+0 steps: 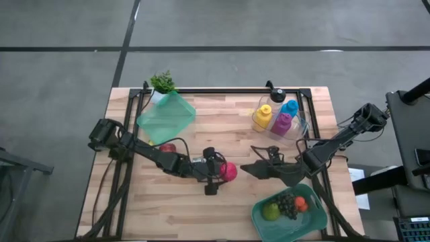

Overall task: Pick & Place Food Item
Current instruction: Put the bottom red apple into the dark green bin

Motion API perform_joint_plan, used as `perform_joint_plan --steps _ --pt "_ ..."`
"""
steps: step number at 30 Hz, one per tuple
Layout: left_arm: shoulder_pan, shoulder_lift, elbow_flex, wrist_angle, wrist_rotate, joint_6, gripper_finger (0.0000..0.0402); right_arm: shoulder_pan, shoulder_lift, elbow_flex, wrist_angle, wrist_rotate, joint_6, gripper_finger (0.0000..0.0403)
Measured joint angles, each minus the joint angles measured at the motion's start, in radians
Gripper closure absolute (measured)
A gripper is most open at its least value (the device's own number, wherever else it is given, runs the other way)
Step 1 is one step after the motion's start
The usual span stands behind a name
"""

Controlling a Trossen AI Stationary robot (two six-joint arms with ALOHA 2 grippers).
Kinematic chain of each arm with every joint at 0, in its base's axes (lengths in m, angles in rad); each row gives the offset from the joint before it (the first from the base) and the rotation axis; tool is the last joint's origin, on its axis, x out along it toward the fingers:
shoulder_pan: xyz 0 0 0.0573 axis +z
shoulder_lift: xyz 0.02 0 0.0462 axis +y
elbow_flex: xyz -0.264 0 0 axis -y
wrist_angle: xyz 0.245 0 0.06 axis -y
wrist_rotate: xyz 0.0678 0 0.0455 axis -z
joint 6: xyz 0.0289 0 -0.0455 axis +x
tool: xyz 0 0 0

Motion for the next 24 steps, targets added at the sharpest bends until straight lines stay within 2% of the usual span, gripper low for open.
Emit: perform_joint_plan --steps 5,9,17,24 --pt "0.0 0.001 0.002 0.252 0.0 -0.001 0.0002 -0.004 0.0 -0.002 -0.037 0.007 -0.086 0.0003" --pt "0.003 0.0 0.002 0.387 0.0 0.052 0.0002 -0.004 0.0 -0.004 -0.03 0.008 -0.096 0.0003" --pt "0.004 0.0 0.002 0.4 0.0 0.064 0.0002 -0.006 0.0 -0.004 -0.02 0.062 -0.097 0.0003" --pt "0.007 0.0 0.002 0.445 0.0 0.074 0.0002 -0.009 0.0 -0.004 -0.014 0.063 -0.1 0.0003"
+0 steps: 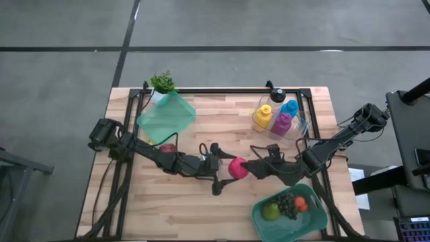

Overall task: Pick & Place Food Item
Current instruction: Put the bottom red apple into the dark green bin

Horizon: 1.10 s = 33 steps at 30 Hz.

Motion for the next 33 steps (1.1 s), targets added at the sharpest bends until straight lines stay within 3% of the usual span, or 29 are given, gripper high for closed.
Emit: perform_joint_plan --steps 6,16,33 --pt "0.009 0.0 0.0 0.017 0.002 0.009 0.0002 -0.005 0.005 0.0 0.045 0.0 -0.016 0.0003" --pt "0.011 0.0 0.0 0.024 0.007 0.054 0.0002 -0.011 0.145 0.007 0.245 0.005 -0.058 0.0003" --pt "0.014 0.0 0.0 0.036 -0.005 0.046 0.0002 -0.026 0.117 0.008 0.223 -0.008 -0.123 0.0003"
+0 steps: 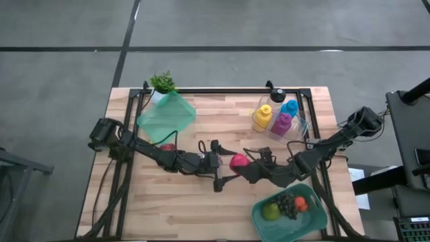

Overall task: Pick & Place Food Item
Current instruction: Put the bottom red apple into the dark green bin

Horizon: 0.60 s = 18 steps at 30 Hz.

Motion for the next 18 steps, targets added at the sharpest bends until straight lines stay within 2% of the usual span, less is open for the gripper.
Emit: perform_joint_plan --steps 18 --pt "-0.001 -0.001 -0.001 -0.009 0.0 -0.023 0.0002 -0.002 -0.012 -0.001 -0.004 0.028 -0.014 0.0003"
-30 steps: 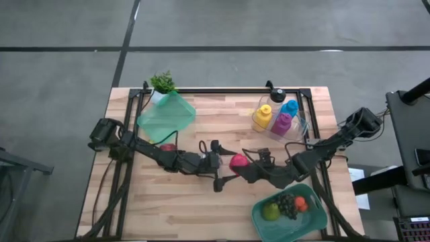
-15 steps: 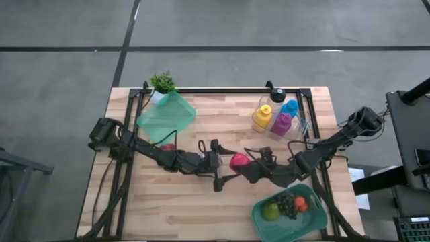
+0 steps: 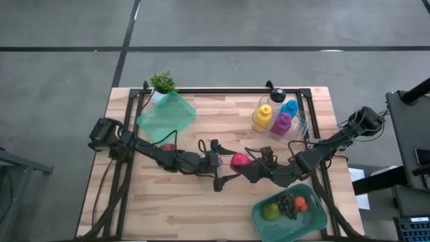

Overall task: Pick & Place Food Item
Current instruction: Put the bottom red apple into the dark green bin

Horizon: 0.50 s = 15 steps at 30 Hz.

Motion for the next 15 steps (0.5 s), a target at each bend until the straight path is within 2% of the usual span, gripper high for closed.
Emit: perform_joint_plan --steps 15 --pt "0.0 0.0 -0.001 -0.008 0.003 0.0 0.0002 0.0 0.0 0.0 0.001 0.001 0.003 0.0003"
